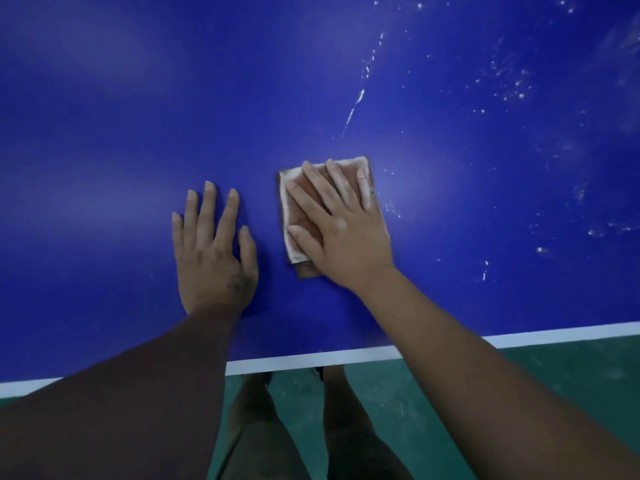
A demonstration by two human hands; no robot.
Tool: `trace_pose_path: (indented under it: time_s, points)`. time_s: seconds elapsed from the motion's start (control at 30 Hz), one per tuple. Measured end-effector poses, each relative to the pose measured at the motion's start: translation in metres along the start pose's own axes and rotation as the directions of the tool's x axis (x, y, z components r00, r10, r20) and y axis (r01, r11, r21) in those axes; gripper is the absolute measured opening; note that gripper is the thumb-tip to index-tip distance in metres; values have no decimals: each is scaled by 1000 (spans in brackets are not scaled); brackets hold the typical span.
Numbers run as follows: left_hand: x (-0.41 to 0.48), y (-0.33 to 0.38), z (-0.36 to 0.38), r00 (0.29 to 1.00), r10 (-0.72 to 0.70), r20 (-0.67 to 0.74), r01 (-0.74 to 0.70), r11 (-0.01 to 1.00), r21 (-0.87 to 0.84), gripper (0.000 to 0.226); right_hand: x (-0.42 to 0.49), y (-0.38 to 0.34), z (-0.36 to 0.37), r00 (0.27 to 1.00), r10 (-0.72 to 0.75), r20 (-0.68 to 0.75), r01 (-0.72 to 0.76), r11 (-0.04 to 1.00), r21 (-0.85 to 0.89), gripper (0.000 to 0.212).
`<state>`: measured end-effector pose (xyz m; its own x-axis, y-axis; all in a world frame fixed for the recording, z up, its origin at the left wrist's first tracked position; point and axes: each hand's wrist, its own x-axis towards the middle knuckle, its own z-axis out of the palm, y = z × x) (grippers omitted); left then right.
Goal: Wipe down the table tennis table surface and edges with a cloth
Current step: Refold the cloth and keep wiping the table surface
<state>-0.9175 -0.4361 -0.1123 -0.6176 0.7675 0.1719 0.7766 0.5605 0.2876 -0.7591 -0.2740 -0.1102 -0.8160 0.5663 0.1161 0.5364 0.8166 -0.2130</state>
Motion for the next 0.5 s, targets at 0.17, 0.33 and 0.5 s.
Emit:
trace_pose_path:
  time_s: [0.17, 0.33, 0.5]
  points:
    - [0, 0, -1, 1000, -11, 19, 11, 1000, -5, 56, -53, 83, -27, 979, 203, -32, -204, 976, -73, 59]
    - [0, 2, -2, 1000, -14, 23, 15, 1000, -22, 56, -81, 80, -36, 943, 331, 18, -326, 936, -132, 60]
    - [0, 1, -1, 1000, -8, 19, 8, 999, -35, 56, -21, 13, -14, 992, 103, 68, -99, 993, -58, 58]
